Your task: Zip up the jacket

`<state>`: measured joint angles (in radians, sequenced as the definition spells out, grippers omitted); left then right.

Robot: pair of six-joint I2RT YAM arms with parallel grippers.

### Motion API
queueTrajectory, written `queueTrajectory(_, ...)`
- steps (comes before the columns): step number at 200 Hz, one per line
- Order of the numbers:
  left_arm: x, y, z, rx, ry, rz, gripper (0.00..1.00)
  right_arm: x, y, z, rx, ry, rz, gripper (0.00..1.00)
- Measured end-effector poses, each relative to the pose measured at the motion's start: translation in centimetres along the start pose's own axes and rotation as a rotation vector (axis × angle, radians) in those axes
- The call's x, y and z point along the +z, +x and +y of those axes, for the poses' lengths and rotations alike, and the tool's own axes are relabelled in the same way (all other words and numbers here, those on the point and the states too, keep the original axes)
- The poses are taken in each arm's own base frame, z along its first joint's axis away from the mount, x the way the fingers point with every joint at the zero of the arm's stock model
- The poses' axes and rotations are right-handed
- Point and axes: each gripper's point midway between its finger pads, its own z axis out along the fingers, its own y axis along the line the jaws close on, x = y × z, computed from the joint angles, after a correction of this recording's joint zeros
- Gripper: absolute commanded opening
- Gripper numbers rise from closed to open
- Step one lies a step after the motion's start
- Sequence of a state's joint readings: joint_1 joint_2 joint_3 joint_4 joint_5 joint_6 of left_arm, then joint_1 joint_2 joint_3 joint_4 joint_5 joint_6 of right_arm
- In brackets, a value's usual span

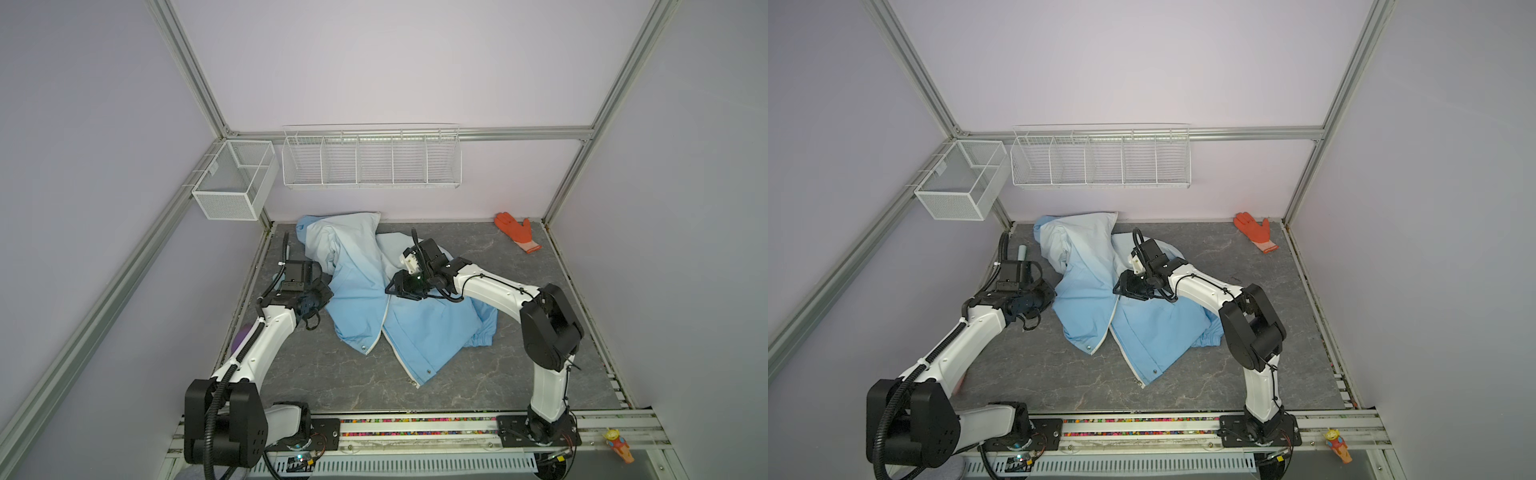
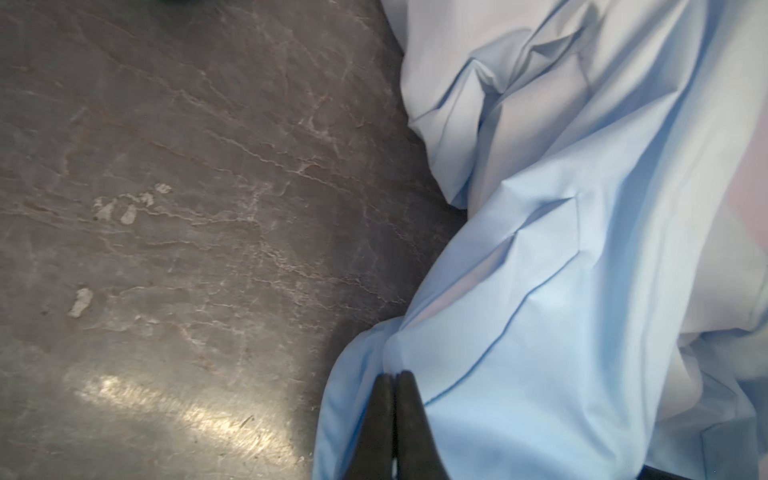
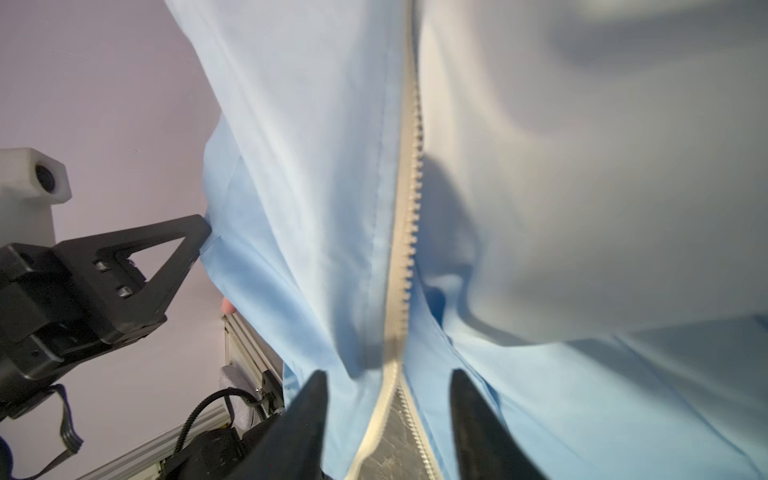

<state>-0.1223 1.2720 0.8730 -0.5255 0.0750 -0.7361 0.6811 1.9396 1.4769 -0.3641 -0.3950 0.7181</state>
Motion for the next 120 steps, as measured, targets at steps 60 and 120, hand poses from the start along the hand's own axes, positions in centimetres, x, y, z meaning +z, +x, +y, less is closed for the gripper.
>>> queueTrajectory(60,-1.6,1.4,1.0,0.0,0.007,0.027,0.51,-5.4,-4.2,-6.9,0.002,0.242,-0.123,0.73)
queueTrajectory(120,-3.9,9.1,0.1,0.058,0.155,0.126,0.55,-5.2,-5.5,-12.5,0.077,0.302,-0.107,0.69)
